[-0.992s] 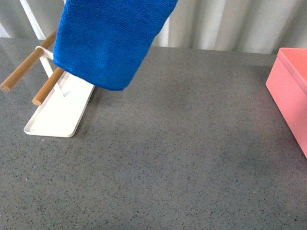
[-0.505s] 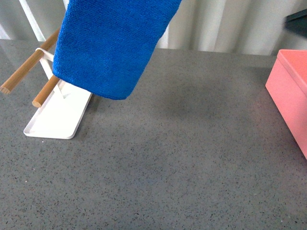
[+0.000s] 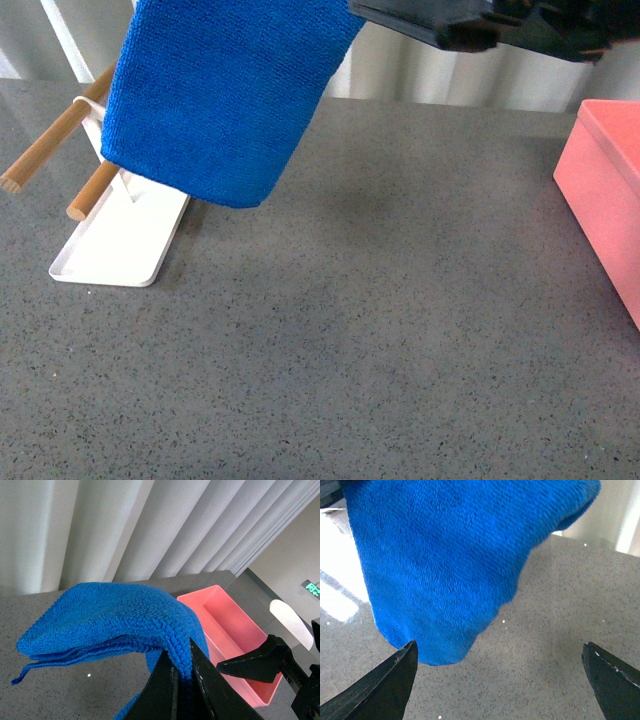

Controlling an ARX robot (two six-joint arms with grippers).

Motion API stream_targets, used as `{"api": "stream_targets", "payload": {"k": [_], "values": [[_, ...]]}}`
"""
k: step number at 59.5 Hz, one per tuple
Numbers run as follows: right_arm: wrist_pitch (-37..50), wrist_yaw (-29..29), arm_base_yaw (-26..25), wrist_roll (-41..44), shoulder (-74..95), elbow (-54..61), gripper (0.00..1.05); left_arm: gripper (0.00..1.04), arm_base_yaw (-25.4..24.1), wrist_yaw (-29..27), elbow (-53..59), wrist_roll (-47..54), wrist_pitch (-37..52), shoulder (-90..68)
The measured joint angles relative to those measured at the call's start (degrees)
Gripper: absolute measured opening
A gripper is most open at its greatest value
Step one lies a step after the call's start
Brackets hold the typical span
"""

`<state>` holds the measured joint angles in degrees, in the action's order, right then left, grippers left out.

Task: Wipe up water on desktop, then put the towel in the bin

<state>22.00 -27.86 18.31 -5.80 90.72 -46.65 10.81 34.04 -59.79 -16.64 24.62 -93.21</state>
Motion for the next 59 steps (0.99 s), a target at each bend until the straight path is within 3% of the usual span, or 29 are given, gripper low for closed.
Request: {"api": "stream_targets", "payload": {"k": [39,55,59], "values": [[10.4,2.6,7.5,-4.5,14.7,-10.9,0.98,0.04,0.0,0.0,0.0,0.0,0.0,0.0],[15.0,4.7,9.3,-6.7,15.3,-11.5,0.59,0.04,0.0,0.0,0.0,0.0,0.0,0.0],[17.2,5.8,9.6,-6.6,15.3,-11.0,0.45,0.04,0.0,0.0,0.0,0.0,0.0,0.0]]}}
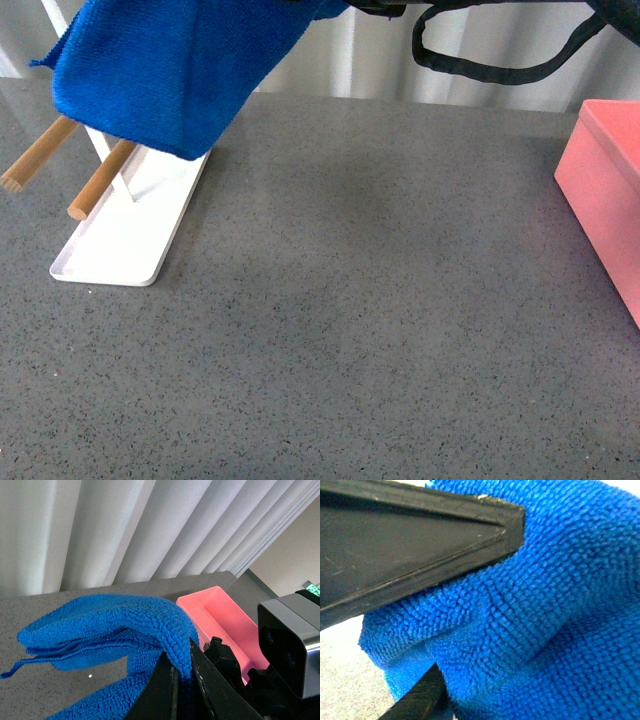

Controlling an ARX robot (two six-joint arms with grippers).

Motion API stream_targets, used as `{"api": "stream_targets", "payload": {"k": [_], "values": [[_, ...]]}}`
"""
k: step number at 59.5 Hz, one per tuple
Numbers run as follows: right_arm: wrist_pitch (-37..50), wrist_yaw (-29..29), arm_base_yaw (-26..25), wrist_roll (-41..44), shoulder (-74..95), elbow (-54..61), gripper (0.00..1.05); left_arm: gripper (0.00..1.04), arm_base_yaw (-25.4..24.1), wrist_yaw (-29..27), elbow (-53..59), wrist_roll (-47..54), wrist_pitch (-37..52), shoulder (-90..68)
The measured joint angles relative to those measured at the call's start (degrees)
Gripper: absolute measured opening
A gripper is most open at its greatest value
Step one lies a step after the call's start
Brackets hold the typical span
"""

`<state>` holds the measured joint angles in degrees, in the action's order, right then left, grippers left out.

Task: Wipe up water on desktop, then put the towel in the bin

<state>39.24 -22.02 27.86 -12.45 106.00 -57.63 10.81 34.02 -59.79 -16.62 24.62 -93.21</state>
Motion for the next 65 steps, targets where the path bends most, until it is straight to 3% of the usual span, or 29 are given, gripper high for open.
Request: {"api": "stream_targets", "payload": {"k": [6,11,16,38,40,42,47,50,55,65], "values": [[1.7,0.9,0.0,-0.4,0.0,0.5,0.31,0.05,0.0,0.0,0.0,-0.1,0.0,0.0],[2.0,1.9,0.0,-1.1,-0.3,1.2,0.16,0.21,0.0,0.0,0.0,0.0,0.0,0.0],[1.6,3.0,-0.2,-1.2,-0.5,1.4,0.08,0.34,0.0,0.0,0.0,0.0,0.0,0.0],[0.3,6.2,-1.6,-1.3,-1.5,2.2,0.06,0.89,0.0,0.0,0.0,0.0,0.0,0.0],[0.3,6.5,-1.8,-1.4,-1.6,2.4,0.06,0.95,0.7,-4.8,0.0,1.2,-0.6,0.1],[0.3,6.8,-2.1,-1.4,-1.9,2.5,0.06,1.00,1.5,-15.1,0.0,2.9,-0.5,0.2],[-0.3,7.9,-2.5,-1.4,-2.7,2.8,0.06,0.98,1.9,-35.6,0.0,5.3,-0.5,0.1],[-0.5,8.4,-2.8,-1.3,-3.4,3.4,0.06,0.98,1.7,-43.1,-0.2,6.8,-1.4,-0.1],[-0.5,9.1,-3.3,-1.2,-4.7,4.6,0.06,0.98,1.2,-48.0,-0.3,8.2,-1.9,-0.2],[-2.1,11.6,-4.5,-0.7,-7.5,7.1,0.06,0.96,0.7,-47.7,0.1,10.3,-0.6,-0.4]]}}
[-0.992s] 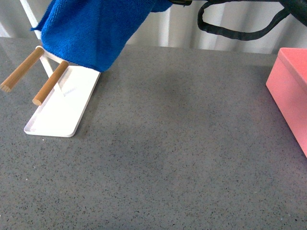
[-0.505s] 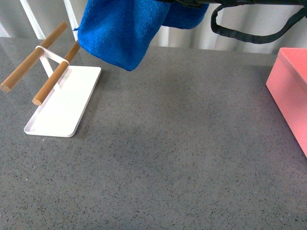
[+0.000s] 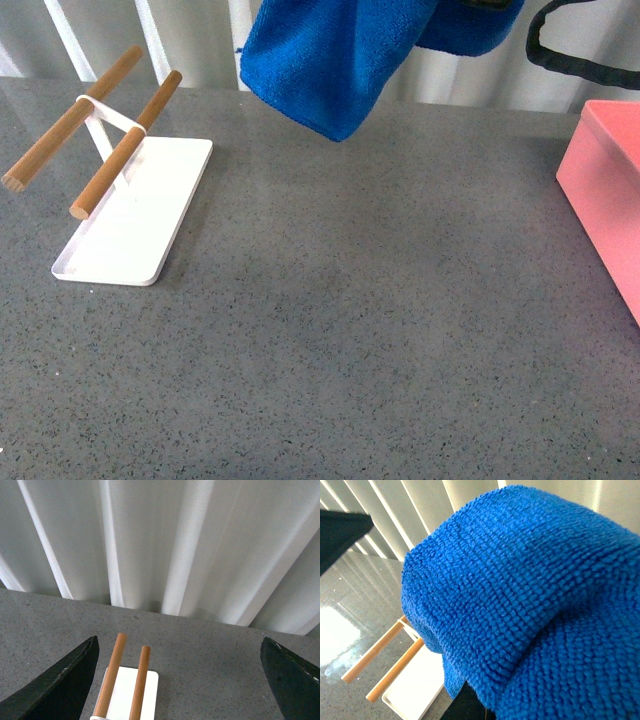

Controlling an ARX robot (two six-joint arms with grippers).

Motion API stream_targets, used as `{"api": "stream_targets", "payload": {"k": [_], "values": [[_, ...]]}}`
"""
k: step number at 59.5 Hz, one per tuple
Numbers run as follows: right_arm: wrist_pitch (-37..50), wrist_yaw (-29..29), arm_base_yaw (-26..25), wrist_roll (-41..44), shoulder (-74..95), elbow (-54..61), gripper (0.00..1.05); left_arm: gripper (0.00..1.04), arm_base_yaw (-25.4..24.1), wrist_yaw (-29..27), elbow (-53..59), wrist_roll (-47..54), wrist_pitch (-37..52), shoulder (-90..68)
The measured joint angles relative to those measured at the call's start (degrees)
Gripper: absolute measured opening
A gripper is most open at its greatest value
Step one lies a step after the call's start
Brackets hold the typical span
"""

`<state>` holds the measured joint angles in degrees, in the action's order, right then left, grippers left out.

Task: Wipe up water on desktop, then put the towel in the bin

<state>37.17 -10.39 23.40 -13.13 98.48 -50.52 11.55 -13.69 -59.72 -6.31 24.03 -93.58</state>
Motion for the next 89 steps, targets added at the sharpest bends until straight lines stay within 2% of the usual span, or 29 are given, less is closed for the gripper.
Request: {"api": "stream_targets", "payload": {"k": [3,10,23,27,31,44,49,53,59,81,89], "values": [[-0.2,-0.2,-0.2,0.3,-0.6,0.7,0.06,0.87,-0.4,2.6,3.0,2.0,7.6,0.4],[-1.4,-0.2,-0.8,1.6,-1.9,1.8,0.06,0.69,-1.3,4.7,12.1,4.4,17.9,4.1],[-3.2,-0.2,-1.8,4.1,-2.6,2.7,0.06,0.31,-4.5,6.4,27.4,5.4,24.2,13.1],[-3.4,-0.2,-1.9,5.5,-2.6,3.2,0.06,0.15,-5.3,7.5,32.6,5.5,25.6,16.4],[-3.5,-0.2,-2.2,6.1,-2.6,3.5,0.06,0.04,-5.7,8.2,35.5,5.7,26.3,18.6],[-7.8,2.3,-3.5,8.0,-2.3,3.7,0.06,0.04,-7.2,9.5,43.0,5.9,26.9,25.3],[-8.6,1.9,-3.8,8.7,-2.1,3.9,0.06,0.04,-8.2,10.3,45.9,5.9,26.8,28.5],[-9.4,1.9,-4.1,9.2,-2.0,3.9,0.06,0.04,-10.1,13.3,47.6,5.9,26.3,30.7],[-10.3,1.7,-4.8,9.4,-2.0,3.9,0.06,0.04,-11.3,13.4,49.8,5.9,25.2,34.0],[-10.9,1.5,-6.4,11.1,-1.4,4.0,0.06,0.04,-11.5,13.7,55.2,5.9,18.6,46.0],[-10.9,1.5,-6.5,12.1,-0.6,4.0,0.06,0.04,-11.5,13.7,58.1,5.9,20.1,47.5]]}}
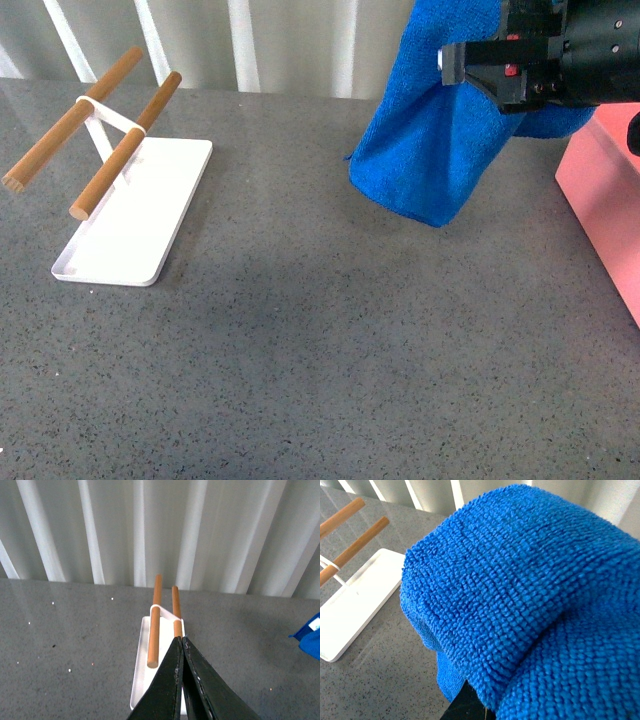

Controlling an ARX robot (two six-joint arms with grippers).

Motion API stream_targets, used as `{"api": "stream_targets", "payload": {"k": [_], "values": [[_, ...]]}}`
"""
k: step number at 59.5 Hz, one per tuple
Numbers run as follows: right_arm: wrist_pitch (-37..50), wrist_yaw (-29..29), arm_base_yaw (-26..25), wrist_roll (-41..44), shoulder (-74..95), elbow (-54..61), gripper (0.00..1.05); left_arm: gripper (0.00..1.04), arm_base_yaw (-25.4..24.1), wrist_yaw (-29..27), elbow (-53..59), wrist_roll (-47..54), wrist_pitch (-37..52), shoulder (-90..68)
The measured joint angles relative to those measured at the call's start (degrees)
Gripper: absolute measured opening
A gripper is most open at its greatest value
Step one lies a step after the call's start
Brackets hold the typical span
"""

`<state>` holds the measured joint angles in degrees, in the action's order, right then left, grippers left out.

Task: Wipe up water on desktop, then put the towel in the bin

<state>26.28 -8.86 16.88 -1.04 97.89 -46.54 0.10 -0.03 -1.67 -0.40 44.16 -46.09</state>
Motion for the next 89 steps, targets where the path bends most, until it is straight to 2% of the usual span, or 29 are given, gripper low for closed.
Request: {"api": "stream_targets", "payload": {"k": [38,56,79,84,89], "values": [[-1.3,0.4,-0.5,1.6,0.6,0.0,0.06,0.04,0.0,0.0,0.4,0.0,-20.2,22.2],[-2.5,2.4,-0.6,3.8,1.2,-0.1,0.06,0.04,0.0,0.0,0.4,0.0,-28.5,30.6],[-2.5,2.7,-0.3,4.0,1.9,-0.2,0.06,0.04,0.0,0.0,0.4,0.0,-34.1,36.2],[-2.5,2.8,-0.2,4.0,1.9,-0.2,0.06,0.04,0.0,0.0,0.4,0.0,-42.7,42.8],[-2.5,2.9,-0.2,4.0,2.1,-0.2,0.06,0.04,0.0,0.0,0.4,0.0,-43.8,45.7]]}}
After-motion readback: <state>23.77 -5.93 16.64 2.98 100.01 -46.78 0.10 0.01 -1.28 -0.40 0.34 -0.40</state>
